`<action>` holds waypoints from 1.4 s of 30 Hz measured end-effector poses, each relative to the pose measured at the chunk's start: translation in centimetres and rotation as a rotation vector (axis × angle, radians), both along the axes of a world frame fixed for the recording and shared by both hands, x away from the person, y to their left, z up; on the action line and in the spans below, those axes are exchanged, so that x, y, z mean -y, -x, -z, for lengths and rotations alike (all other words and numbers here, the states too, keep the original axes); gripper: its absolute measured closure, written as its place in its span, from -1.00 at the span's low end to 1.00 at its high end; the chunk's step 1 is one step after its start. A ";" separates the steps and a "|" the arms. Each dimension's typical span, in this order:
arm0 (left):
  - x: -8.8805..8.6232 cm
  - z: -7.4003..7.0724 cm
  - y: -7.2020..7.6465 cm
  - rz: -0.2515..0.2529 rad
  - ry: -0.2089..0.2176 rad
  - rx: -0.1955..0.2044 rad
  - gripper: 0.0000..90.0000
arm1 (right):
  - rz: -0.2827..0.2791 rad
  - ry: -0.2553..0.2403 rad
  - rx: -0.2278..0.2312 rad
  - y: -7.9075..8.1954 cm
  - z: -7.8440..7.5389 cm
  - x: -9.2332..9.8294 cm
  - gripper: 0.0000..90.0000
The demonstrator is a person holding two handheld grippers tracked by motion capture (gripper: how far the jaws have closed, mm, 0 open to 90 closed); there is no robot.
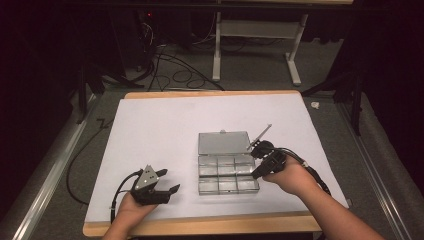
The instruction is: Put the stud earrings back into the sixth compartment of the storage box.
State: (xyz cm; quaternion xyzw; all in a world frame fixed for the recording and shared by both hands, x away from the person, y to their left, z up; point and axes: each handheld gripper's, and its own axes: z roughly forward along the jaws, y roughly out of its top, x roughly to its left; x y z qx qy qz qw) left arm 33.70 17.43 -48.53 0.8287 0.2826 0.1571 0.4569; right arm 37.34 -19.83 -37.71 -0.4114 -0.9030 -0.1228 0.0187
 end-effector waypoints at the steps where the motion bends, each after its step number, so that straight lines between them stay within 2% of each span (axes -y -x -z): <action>1: 0.0 0.0 0.0 0.001 0.000 -0.001 -0.38 | 0.023 -0.001 -0.012 0.1 0.0 -0.3 0.95; 2: 0.0 0.0 0.0 0.002 -0.003 0.000 -0.38 | 0.001 -0.006 0.000 -0.1 0.0 -0.3 0.95; 5: 0.0 0.0 0.0 0.002 -0.001 0.001 -0.38 | 0.007 0.001 -0.011 -0.3 0.3 -0.9 0.95; 6: 0.0 0.0 0.0 0.002 -0.001 0.000 -0.38 | -0.015 -0.007 0.000 -0.4 0.5 -1.0 0.95; 7: 0.0 0.0 0.0 0.003 -0.001 0.000 -0.38 | -0.001 0.003 -0.012 -0.4 0.5 -1.2 0.95; 18: 0.0 0.0 0.0 0.004 -0.001 -0.002 -0.38 | -0.034 0.016 -0.024 -0.9 2.2 -2.7 0.95; 21: 0.0 0.0 -0.1 0.005 -0.003 -0.004 -0.38 | -0.069 0.037 -0.022 -1.0 2.8 -2.9 0.95; 33: 0.0 0.0 -0.1 0.008 0.003 -0.004 -0.38 | -0.070 0.067 -0.045 -1.1 5.2 -3.1 0.94; 42: 0.0 0.0 -0.1 0.008 0.003 -0.004 -0.38 | -0.071 0.081 -0.047 -1.0 5.5 -3.4 0.93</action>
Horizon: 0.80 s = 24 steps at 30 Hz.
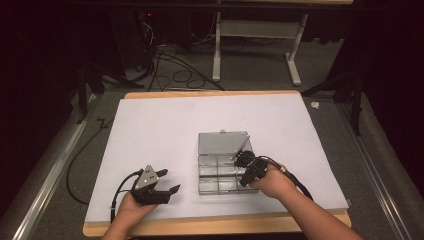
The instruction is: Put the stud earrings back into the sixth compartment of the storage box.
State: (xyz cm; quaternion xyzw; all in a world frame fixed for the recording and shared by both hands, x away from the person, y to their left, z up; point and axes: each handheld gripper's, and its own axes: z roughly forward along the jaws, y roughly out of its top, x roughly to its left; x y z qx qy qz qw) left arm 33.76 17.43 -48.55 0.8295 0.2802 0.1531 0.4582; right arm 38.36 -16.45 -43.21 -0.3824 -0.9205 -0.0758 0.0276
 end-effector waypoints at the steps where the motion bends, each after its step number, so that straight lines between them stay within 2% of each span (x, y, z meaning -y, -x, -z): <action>1: 0.0 0.0 0.0 0.000 0.000 0.000 -0.38 | 0.001 0.001 -0.001 0.0 0.0 0.0 0.92; 6: 0.0 0.0 0.0 -0.001 0.001 0.000 -0.38 | 0.000 -0.009 0.007 0.0 -0.3 0.0 0.84; 11: 0.0 0.0 0.0 -0.002 0.001 0.000 -0.38 | -0.009 -0.036 0.019 0.2 -1.6 0.2 0.83; 15: 0.0 0.0 0.0 -0.004 0.003 0.002 -0.38 | 0.039 -0.062 0.019 0.4 -2.9 0.8 0.83; 20: 0.0 0.0 0.0 -0.004 0.002 0.001 -0.38 | 0.067 -0.085 0.042 0.5 -4.3 2.3 0.83; 24: 0.0 0.0 0.0 -0.005 0.004 0.000 -0.38 | 0.072 -0.085 0.060 0.5 -4.8 3.4 0.84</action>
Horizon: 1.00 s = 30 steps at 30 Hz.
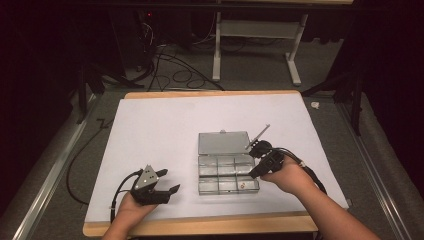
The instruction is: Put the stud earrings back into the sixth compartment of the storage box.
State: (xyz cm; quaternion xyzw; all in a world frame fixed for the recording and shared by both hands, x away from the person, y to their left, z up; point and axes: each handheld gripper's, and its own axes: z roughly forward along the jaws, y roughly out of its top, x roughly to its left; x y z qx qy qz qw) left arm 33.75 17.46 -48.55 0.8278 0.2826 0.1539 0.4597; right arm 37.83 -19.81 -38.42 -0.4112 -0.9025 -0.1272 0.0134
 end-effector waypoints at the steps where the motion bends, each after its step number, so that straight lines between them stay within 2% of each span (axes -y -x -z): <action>1: 0.0 0.0 0.0 -0.001 0.000 0.000 -0.38 | 0.023 0.000 -0.005 0.1 -0.2 0.2 0.84; 2: 0.0 0.0 0.0 -0.001 0.000 0.001 -0.38 | 0.007 0.000 0.005 0.0 -0.2 0.5 0.84; 3: 0.0 0.0 0.0 -0.002 0.000 0.001 -0.38 | 0.033 0.006 -0.004 0.2 -0.3 0.7 0.85; 4: 0.0 0.0 0.0 -0.001 0.000 0.001 -0.38 | 0.005 0.008 0.014 0.0 -0.3 1.2 0.85; 5: 0.0 0.0 0.0 -0.001 0.000 0.000 -0.38 | 0.029 0.013 0.008 0.1 -0.4 1.4 0.85; 13: 0.0 0.0 0.0 0.000 0.001 -0.001 -0.38 | 0.077 0.032 0.017 0.0 -0.1 3.6 0.85; 24: 0.0 0.0 0.0 0.005 -0.008 -0.001 -0.38 | 0.138 0.043 0.002 -0.6 2.0 6.1 0.83; 30: 0.1 0.0 0.0 0.006 -0.012 0.001 -0.38 | 0.156 0.045 -0.013 -1.0 3.1 6.6 0.78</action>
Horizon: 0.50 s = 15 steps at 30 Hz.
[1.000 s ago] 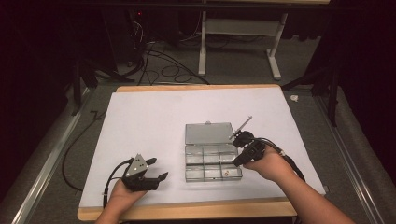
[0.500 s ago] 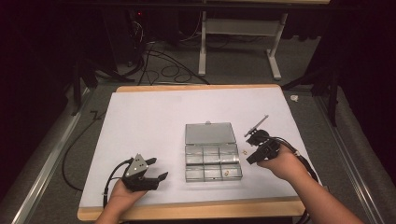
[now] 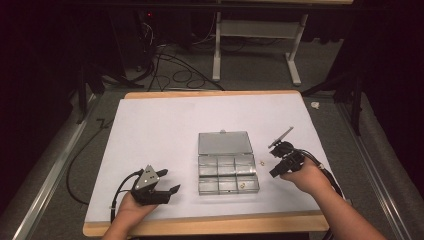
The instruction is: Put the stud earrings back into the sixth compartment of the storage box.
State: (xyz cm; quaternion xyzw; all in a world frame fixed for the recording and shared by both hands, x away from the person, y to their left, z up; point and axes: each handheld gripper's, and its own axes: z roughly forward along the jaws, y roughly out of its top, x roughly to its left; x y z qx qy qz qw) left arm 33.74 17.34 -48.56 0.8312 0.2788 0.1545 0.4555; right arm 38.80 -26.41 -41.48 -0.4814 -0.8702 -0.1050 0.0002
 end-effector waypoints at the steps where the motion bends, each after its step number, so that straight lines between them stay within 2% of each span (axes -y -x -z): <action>1: 0.0 0.0 0.0 0.000 -0.001 0.001 -0.38 | -0.003 0.004 0.000 -0.2 0.1 0.0 0.78; 8: 0.0 0.0 0.0 0.007 0.003 -0.005 -0.38 | 0.019 0.016 -0.005 -1.1 0.5 -0.3 0.76; 15: 0.0 0.0 0.0 0.012 0.001 -0.007 -0.38 | 0.012 0.022 0.001 -2.1 0.4 -0.8 0.76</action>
